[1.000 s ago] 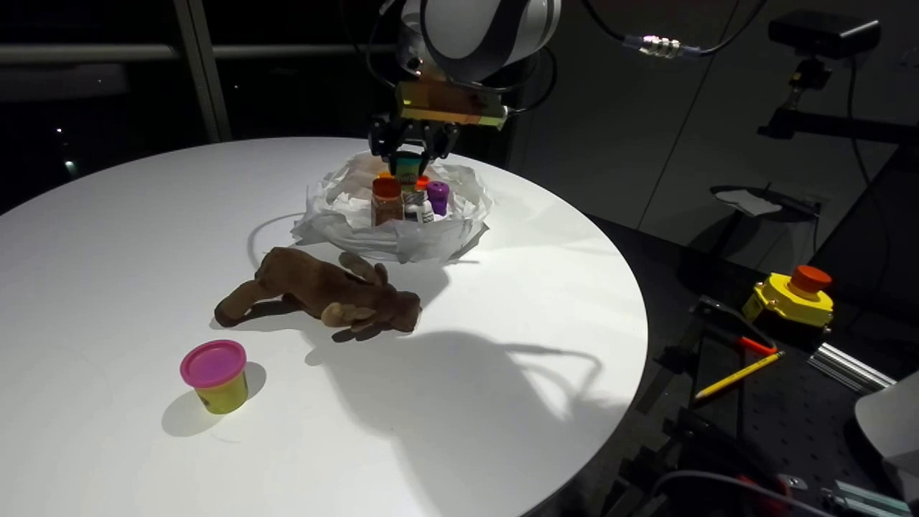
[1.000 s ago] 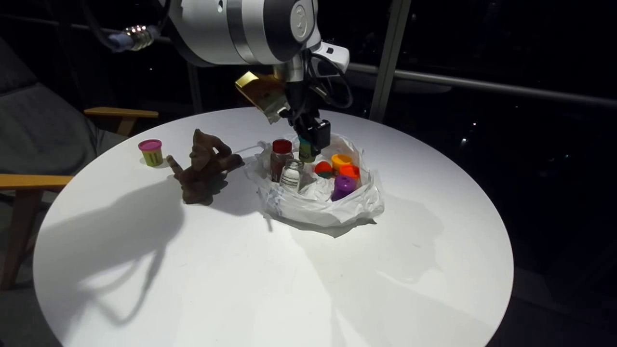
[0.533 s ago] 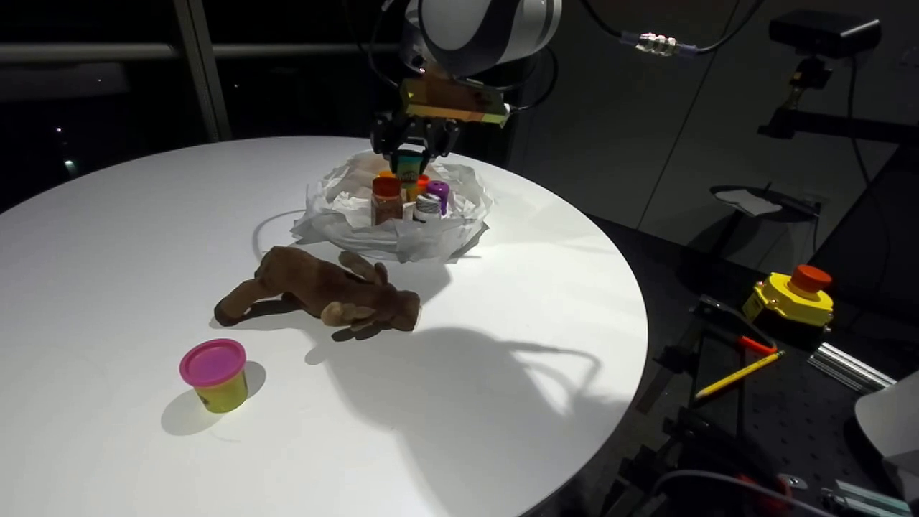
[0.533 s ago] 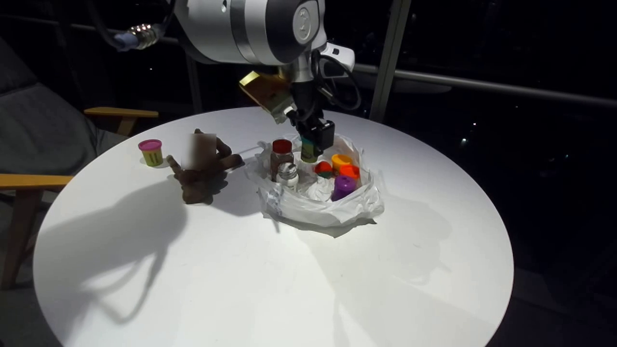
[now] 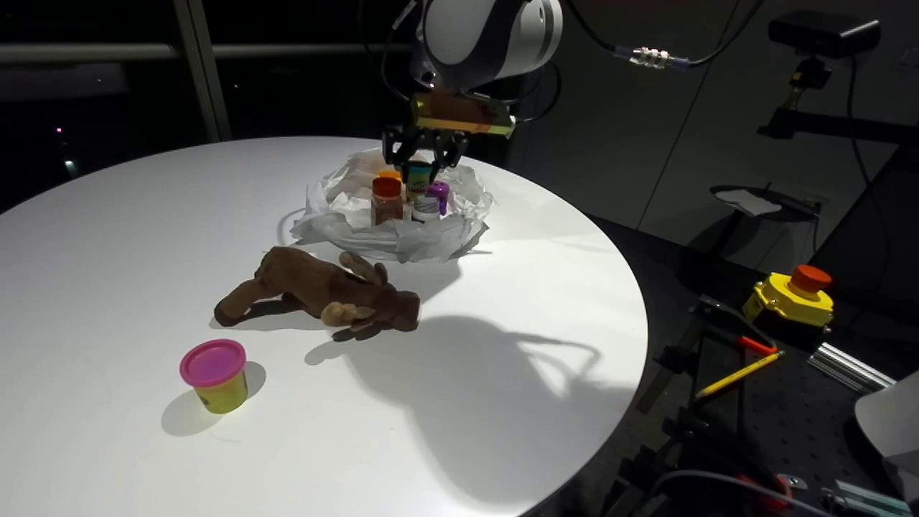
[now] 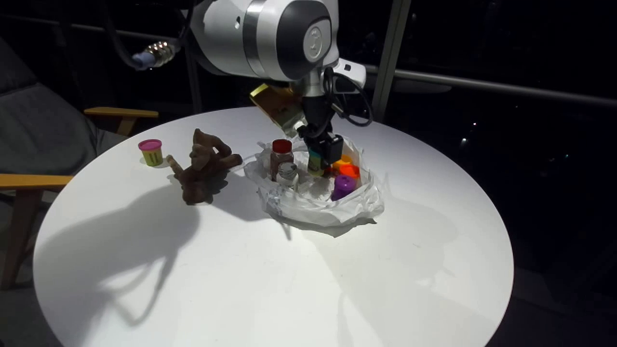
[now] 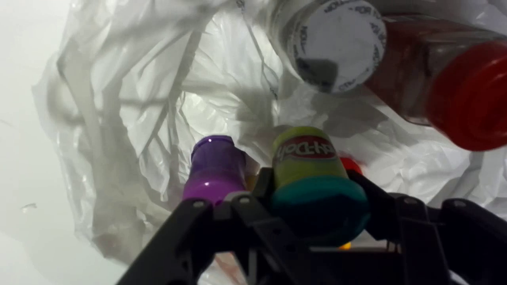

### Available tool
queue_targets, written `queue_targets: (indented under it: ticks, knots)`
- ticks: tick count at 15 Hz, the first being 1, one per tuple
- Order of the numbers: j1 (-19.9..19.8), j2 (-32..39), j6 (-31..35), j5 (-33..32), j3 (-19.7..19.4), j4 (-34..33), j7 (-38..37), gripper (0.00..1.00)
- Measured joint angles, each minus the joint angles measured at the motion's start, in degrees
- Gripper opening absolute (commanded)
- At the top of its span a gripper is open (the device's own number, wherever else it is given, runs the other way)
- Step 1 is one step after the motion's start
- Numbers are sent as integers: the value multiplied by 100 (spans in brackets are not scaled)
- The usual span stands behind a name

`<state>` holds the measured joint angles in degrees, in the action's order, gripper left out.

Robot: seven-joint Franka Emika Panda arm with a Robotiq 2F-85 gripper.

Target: Put all the objects on the table in the plastic bag

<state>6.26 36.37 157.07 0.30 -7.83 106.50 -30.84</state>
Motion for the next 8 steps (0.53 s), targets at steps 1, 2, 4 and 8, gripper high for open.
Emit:
queue_targets:
  ticks: [1,2,4,8]
  knots:
    - [-12,122,-25,58,1,-54,33,23]
    - [-21,256,-44,118,7,-116,68,23]
    - [-37,491,-56,205,31,-235,113,74]
    - [-34,562,-13,264,42,-362,183,99]
